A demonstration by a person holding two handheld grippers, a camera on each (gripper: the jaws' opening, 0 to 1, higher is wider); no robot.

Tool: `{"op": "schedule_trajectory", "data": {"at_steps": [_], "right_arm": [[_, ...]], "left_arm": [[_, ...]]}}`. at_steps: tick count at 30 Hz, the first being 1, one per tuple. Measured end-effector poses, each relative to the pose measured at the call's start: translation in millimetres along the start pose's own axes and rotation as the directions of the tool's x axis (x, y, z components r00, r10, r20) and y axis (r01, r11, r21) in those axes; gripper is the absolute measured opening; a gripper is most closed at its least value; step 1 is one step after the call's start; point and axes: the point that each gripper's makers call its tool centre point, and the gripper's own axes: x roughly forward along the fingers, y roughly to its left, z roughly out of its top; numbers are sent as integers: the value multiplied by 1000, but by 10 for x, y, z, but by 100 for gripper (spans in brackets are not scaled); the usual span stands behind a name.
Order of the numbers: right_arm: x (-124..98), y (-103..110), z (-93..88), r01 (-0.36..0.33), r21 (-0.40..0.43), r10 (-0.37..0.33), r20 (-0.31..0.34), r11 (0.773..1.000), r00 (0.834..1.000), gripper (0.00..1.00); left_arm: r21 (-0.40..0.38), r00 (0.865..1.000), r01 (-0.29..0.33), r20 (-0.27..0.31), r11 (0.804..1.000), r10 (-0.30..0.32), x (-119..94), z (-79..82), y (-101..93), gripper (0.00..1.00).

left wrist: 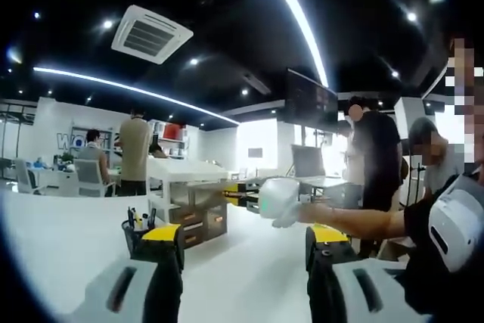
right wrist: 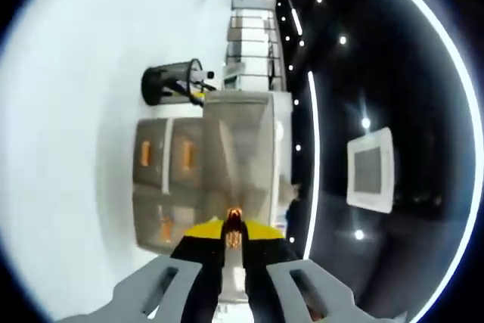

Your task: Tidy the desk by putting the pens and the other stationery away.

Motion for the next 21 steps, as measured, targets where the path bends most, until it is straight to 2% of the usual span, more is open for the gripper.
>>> {"op": "schedule_trajectory", "data": {"at_steps": [2, 12, 21], "right_arm": [[110, -14, -22, 5, -13, -5, -9, 1000, 1000, 7], [188, -19, 34, -5, -5, 5, -16, 1000, 1000, 7], [289, -27, 1, -5, -1, 5, -29, 1000, 1000, 7]], "left_arm": [[2, 1000, 0, -1, 1000, 0, -2, -1, -5, 65], [-2, 1000, -5, 2, 1000, 5, -14, 0, 35, 65], [0, 1000, -4, 7, 1000, 4, -16, 15, 20, 65]]}}
